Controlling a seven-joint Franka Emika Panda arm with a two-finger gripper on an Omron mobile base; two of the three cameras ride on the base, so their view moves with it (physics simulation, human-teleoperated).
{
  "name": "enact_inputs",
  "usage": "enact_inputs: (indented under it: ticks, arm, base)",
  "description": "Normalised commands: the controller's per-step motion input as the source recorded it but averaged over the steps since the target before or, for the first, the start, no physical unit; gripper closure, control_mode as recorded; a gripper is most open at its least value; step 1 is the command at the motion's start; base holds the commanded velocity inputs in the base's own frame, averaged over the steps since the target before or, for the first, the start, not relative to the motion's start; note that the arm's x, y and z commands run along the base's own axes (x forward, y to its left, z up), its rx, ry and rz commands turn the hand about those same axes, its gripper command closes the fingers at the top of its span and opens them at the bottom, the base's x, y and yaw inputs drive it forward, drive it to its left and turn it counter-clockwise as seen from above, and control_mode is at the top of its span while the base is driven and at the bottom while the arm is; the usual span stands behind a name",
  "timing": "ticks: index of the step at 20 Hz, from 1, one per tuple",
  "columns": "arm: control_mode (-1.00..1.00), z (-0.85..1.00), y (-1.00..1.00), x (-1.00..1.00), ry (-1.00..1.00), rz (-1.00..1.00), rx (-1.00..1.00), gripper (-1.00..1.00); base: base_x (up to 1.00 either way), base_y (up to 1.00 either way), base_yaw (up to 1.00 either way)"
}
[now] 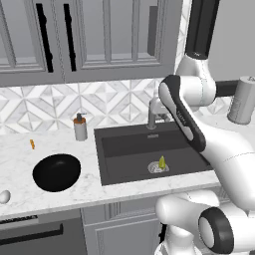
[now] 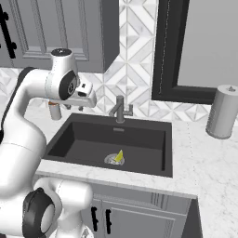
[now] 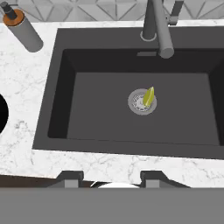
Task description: Pick the lemon wedge from the sink and place it in the bowl. Then pick the bowl and place it in the microwave. Then close the microwave door and press the start button.
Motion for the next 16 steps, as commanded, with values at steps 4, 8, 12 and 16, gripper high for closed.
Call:
enact_inputs:
  ticks: [4, 8, 12, 16]
  arm:
    - [-1.00, -0.14, 0.08, 0.00, 0.00, 0.00, -0.05, -1.00]
    - [-1.00, -0.84, 0.15, -0.08, 0.00, 0.00, -0.21, -1.00]
    - [-1.00, -0.84, 0.01, -0.04, 0.00, -0.04, -0.20, -1.00]
    - [-1.00, -0.56, -0.03, -0.04, 0.00, 0.00, -0.02, -1.00]
  base:
    - [0.00, 0.00, 0.00]
    - [0.00, 0.00, 0.00]
    - [0.00, 0.00, 0.00]
    - [0.00, 0.00, 0.00]
